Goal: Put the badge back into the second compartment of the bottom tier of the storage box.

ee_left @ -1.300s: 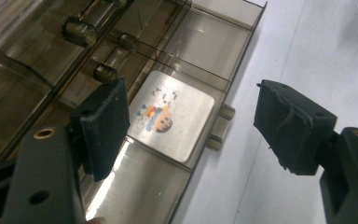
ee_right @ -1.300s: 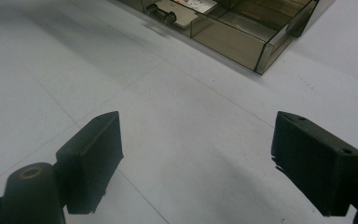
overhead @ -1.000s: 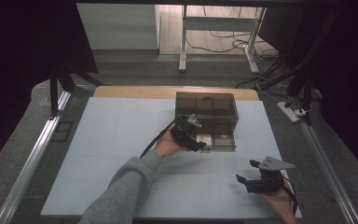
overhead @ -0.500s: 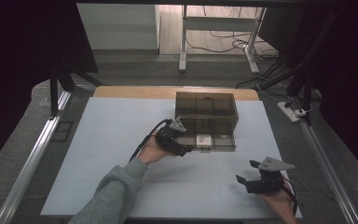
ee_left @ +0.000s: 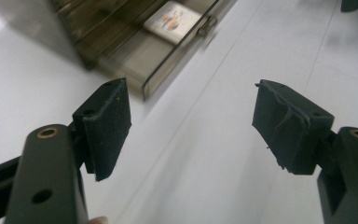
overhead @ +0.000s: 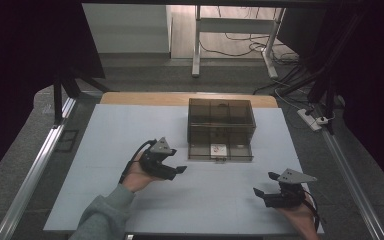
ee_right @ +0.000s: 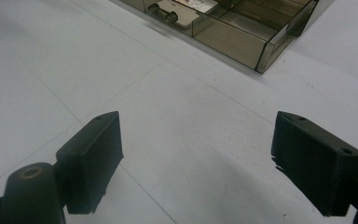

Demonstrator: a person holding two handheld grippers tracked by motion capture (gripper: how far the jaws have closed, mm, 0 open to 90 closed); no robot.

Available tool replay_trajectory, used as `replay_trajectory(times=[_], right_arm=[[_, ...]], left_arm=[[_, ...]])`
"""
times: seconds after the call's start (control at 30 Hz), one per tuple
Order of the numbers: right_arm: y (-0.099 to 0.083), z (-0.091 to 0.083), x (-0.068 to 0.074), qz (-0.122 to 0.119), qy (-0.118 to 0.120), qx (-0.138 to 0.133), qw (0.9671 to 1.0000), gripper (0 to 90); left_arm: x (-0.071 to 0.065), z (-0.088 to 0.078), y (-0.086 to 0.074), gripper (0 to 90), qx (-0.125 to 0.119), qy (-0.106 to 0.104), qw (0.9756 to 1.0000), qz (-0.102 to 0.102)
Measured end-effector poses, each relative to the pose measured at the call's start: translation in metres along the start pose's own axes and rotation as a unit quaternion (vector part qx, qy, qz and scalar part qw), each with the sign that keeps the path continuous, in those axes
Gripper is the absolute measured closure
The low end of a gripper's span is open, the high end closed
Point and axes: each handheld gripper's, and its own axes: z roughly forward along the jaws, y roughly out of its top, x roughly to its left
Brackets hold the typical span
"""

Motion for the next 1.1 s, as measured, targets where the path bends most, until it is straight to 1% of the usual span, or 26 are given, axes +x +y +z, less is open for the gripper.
replay_trajectory(times=[0.23, 0.33, 0.47, 0.53, 0.7, 0.9, 1.1], right_arm=[[0.0, 0.001, 0.001, -0.001, 0.002, 0.0, 1.0, 16.4], [0.0, 0.001, 0.001, -0.001, 0.0, 0.001, 1.0, 16.4], [0.0, 0.001, 0.001, -0.001, -0.001, 0.002, 1.0, 16.4], [0.0, 0.001, 0.001, 0.0, -0.001, 0.002, 1.0, 16.4], [0.0, 0.002, 0.001, 0.0, -0.001, 0.003, 1.0, 16.4], [0.0, 0.003, 0.002, 0.0, 0.002, 0.003, 1.0, 16.4], [0.0, 0.003, 0.002, 0.0, 0.003, 0.004, 1.0, 16.4]], left_arm=[[0.003, -0.027, -0.037, 27.2, -0.001, 0.024, 0.9994, -0.023], [0.003, -0.037, -0.051, 27.2, -0.002, 0.03, 0.999, -0.032], [0.002, -0.047, -0.069, 27.2, 0.0, 0.041, 0.9983, -0.041], [0.002, -0.051, -0.078, 27.1, 0.002, 0.043, 0.998, -0.047], [0.002, -0.061, -0.101, 27.0, -0.003, 0.048, 0.997, -0.06], [0.004, -0.07, -0.115, 27.0, -0.006, 0.06, 0.9957, -0.071], [0.006, -0.074, -0.12, 27.0, -0.008, 0.066, 0.9948, -0.078]])
